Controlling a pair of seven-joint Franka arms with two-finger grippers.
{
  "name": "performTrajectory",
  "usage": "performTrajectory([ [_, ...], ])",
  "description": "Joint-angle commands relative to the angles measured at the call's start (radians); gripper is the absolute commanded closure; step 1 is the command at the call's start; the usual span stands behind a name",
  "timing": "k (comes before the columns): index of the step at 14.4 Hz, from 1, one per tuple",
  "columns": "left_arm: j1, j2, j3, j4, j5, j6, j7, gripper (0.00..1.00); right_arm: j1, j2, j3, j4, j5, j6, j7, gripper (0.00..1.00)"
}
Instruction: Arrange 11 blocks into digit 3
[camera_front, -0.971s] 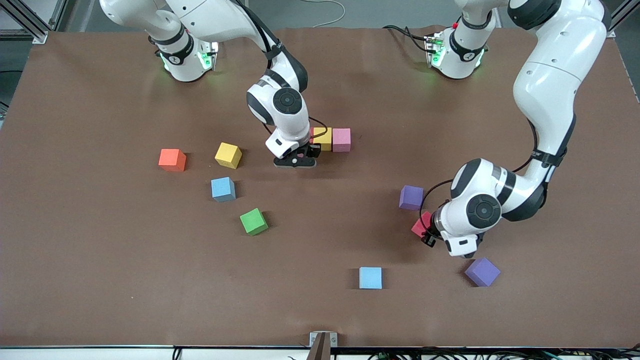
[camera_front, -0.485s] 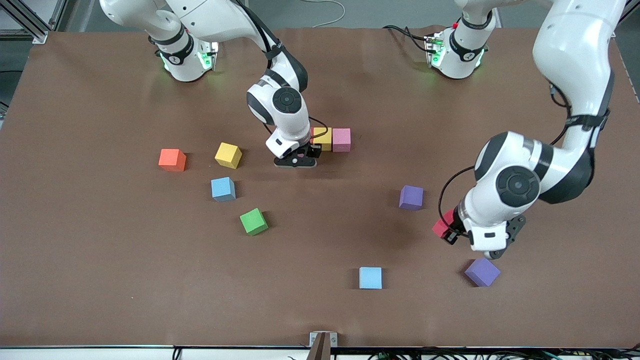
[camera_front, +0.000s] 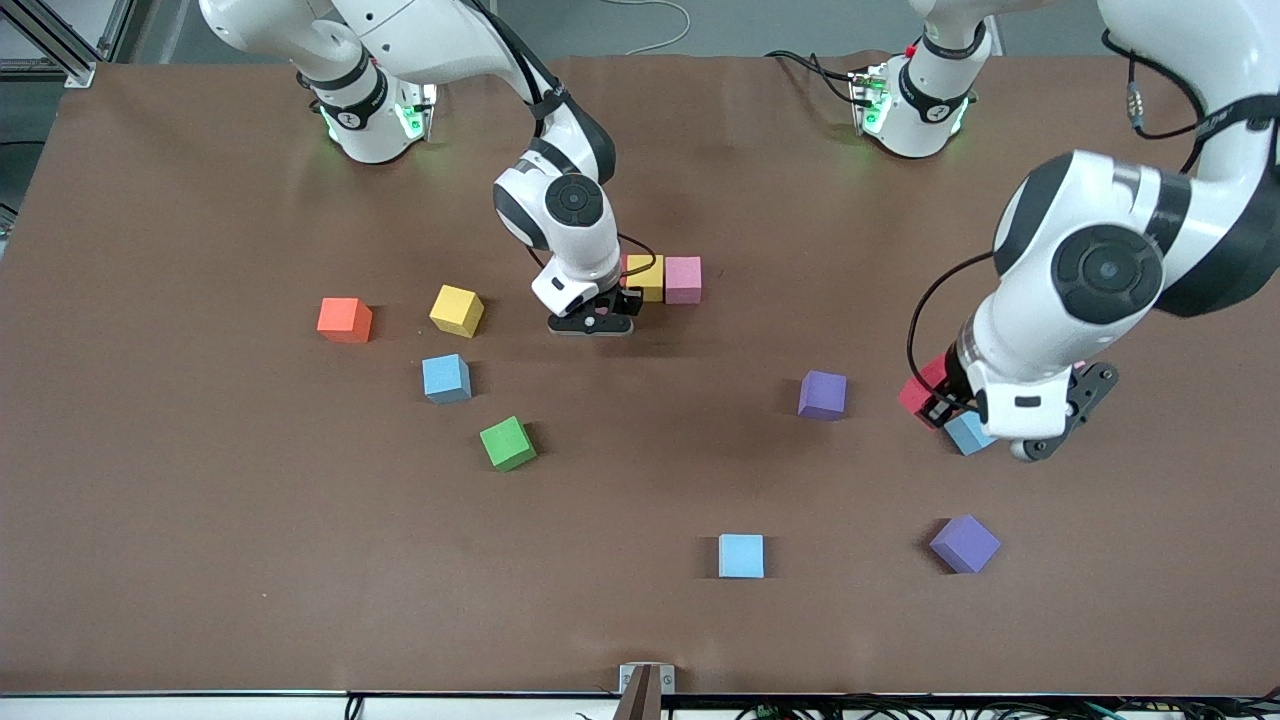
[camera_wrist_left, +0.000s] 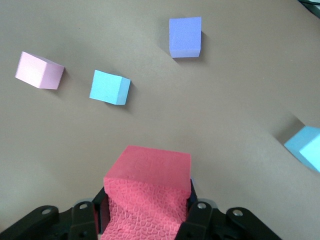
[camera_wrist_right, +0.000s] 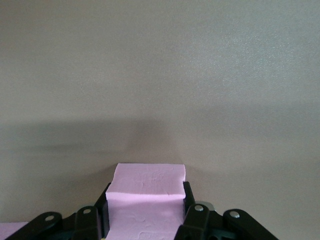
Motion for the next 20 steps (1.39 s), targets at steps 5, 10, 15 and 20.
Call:
performTrajectory([
  [5,-0.014,-0.059,0.003,-0.020,-0.023,-0.066,0.074,0.70,0.019,-0.021,-0.005,-0.018,-0.006,0.016,0.022,0.90],
  [10,0.001,-0.059,-0.011,-0.020,-0.021,-0.066,0.109,0.70,0.019,-0.020,-0.005,-0.016,-0.007,0.013,0.007,0.00],
  [15,-0.001,-0.058,-0.012,-0.009,-0.024,-0.066,0.110,0.70,0.017,-0.020,-0.006,-0.016,-0.020,0.004,-0.010,0.00],
  [20,0.001,-0.058,-0.012,-0.009,-0.024,-0.066,0.112,0.70,0.011,-0.032,-0.006,-0.018,-0.018,-0.001,-0.018,0.00],
])
